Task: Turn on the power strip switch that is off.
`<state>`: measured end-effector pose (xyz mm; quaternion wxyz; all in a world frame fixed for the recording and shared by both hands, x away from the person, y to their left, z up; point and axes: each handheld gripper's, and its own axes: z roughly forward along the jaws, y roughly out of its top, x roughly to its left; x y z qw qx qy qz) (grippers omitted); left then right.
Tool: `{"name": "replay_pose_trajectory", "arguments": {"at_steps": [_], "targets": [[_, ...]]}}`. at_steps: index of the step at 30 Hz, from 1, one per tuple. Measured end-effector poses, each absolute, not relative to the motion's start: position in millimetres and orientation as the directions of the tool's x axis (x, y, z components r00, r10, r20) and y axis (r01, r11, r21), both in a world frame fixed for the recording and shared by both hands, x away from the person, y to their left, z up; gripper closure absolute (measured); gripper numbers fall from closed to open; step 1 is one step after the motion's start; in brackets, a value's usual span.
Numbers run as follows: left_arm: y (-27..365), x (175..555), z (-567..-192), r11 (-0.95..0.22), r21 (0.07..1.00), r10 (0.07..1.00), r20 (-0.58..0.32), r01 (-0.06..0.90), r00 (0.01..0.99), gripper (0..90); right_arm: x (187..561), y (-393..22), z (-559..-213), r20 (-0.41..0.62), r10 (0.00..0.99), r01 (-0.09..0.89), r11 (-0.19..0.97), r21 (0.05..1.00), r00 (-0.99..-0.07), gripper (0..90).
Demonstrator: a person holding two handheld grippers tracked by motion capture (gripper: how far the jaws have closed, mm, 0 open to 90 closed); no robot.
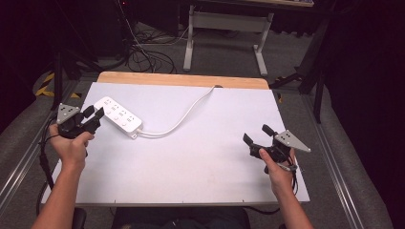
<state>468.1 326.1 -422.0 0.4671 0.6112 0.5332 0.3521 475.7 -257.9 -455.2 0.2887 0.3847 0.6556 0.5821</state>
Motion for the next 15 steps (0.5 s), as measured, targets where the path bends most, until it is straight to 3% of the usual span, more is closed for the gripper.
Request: {"name": "replay_pose_trajectory", "arguments": {"at_steps": [7, 15], "targets": [[323.3, 455.2, -417.1, -0.003, 0.958, 0.982, -0.052, 0.288, 0.183, 39.6, 475.5, -258.1, -455.1, 0.069, 0.841, 0.167, 0.026, 0.986, -0.537, 10.7], [316.4, 442.4, -414.2, -0.013, 0.956, 0.979, -0.048, 0.293, 0.199, 31.0, 475.5, -257.1, -455.3, 0.072, 0.84, 0.169, 0.024, 0.985, -0.538, 10.7]]}}
